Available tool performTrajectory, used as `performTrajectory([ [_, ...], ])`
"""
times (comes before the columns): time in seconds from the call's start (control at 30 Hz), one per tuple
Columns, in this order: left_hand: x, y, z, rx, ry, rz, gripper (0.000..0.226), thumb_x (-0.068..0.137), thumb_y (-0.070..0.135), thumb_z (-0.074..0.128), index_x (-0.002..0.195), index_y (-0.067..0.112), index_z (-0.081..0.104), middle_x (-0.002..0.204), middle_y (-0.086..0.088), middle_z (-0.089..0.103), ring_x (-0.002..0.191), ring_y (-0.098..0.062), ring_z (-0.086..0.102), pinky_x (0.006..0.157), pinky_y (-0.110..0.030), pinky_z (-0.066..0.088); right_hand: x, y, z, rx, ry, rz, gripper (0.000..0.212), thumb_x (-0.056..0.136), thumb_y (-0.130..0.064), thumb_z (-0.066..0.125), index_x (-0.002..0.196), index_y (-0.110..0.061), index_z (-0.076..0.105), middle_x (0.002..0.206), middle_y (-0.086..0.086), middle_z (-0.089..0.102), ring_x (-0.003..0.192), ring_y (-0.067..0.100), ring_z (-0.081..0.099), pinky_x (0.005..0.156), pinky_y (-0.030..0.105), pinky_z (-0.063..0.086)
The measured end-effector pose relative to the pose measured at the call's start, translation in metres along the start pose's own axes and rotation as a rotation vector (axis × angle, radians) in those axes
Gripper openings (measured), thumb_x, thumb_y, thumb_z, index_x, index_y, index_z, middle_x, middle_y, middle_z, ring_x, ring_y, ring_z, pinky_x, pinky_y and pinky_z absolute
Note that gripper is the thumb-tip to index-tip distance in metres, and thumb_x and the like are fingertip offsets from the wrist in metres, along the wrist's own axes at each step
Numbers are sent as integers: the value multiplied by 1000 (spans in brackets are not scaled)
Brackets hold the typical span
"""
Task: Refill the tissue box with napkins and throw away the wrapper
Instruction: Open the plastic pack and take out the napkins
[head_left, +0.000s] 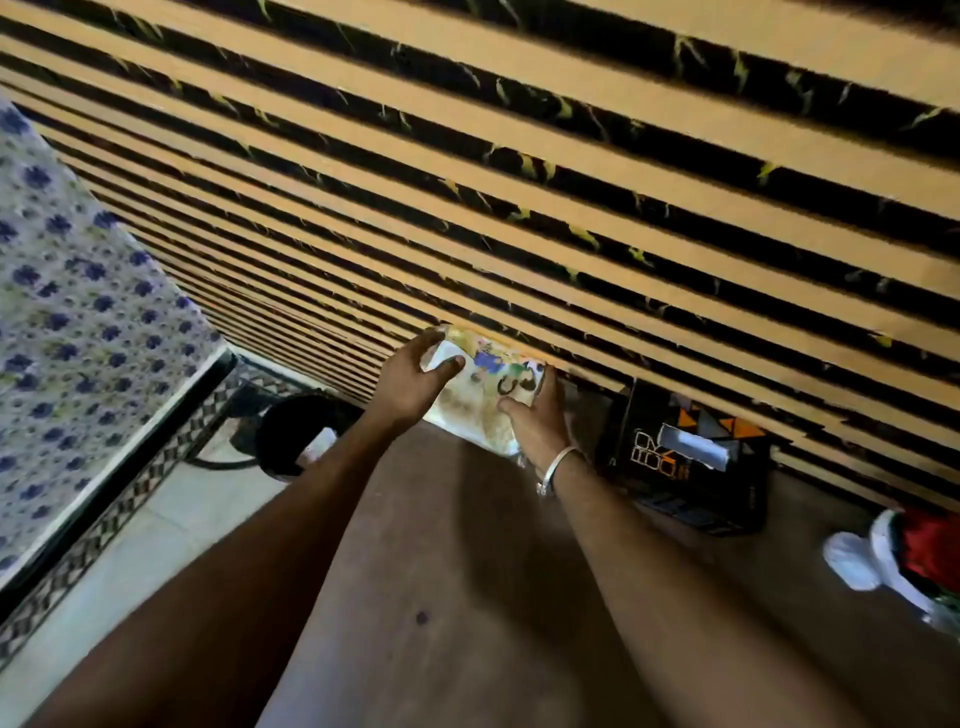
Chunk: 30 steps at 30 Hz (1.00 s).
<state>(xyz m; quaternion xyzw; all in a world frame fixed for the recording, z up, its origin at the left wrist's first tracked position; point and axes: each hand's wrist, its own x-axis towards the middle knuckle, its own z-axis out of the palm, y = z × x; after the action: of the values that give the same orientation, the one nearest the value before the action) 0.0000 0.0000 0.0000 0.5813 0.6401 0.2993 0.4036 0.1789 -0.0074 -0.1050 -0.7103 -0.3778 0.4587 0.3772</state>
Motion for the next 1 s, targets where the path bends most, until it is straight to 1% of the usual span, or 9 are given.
performTrajectory([
  [0.13,23,-17,5,16,-30,-29,58,85,36,71,137,14,56,137,-7,61,122,-15,56,98,-23,41,-10,-25,2,-25,11,111,108,63,-23,73,155,-22,16,160,7,25,145,26,32,118,47,34],
  [0.27,52,-47,21,217,-82,-130,85,70,66,57,145,30,41,133,-16,57,122,-38,52,104,-51,43,2,-20,10,-14,57,173,114,60,-23,75,156,-20,14,160,8,28,146,26,33,119,47,31],
  [0.33,63,-59,30,250,-125,-175,86,71,59,64,147,33,33,131,-19,55,118,-40,52,101,-51,46,7,-18,11,-23,72,251,114,63,-18,77,157,-19,13,157,12,32,143,30,38,117,47,36],
  [0.43,76,-73,36,172,-114,-171,79,65,43,70,138,31,42,119,-15,64,105,-36,62,88,-51,56,10,-21,6,-2,100,271,87,76,9,67,152,-13,30,146,14,47,132,32,52,107,43,47],
  [0.5,72,-65,31,96,-79,-156,68,64,30,70,130,21,54,112,-12,69,99,-30,67,85,-49,58,7,-24,2,29,109,225,77,77,18,58,146,-12,40,140,12,54,125,28,58,99,36,50],
  [0.6,46,-39,18,-16,-28,-131,59,75,4,72,132,8,57,120,-8,68,106,-22,65,90,-37,55,-12,-30,0,89,121,127,81,76,20,53,148,-15,37,142,11,51,127,24,56,108,41,47],
  [0.8,-31,-47,-12,22,2,-126,61,75,12,72,134,8,55,121,-10,63,108,-23,61,92,-43,54,-92,-10,9,103,63,104,93,78,15,56,154,-26,22,149,7,43,133,23,50,112,46,43],
  [0.93,-76,-68,-18,145,-30,-190,65,84,6,70,144,10,45,116,-4,51,104,-14,49,84,-21,39,-142,20,21,60,5,198,92,81,13,57,156,-24,19,154,7,39,138,25,45,114,46,40],
  [1.0,-88,-78,-18,181,-72,-195,67,84,5,70,146,10,44,115,-6,52,107,-19,53,81,-19,37,-155,31,22,59,-11,227,92,80,14,58,157,-18,18,152,11,42,137,27,47,114,45,40],
])
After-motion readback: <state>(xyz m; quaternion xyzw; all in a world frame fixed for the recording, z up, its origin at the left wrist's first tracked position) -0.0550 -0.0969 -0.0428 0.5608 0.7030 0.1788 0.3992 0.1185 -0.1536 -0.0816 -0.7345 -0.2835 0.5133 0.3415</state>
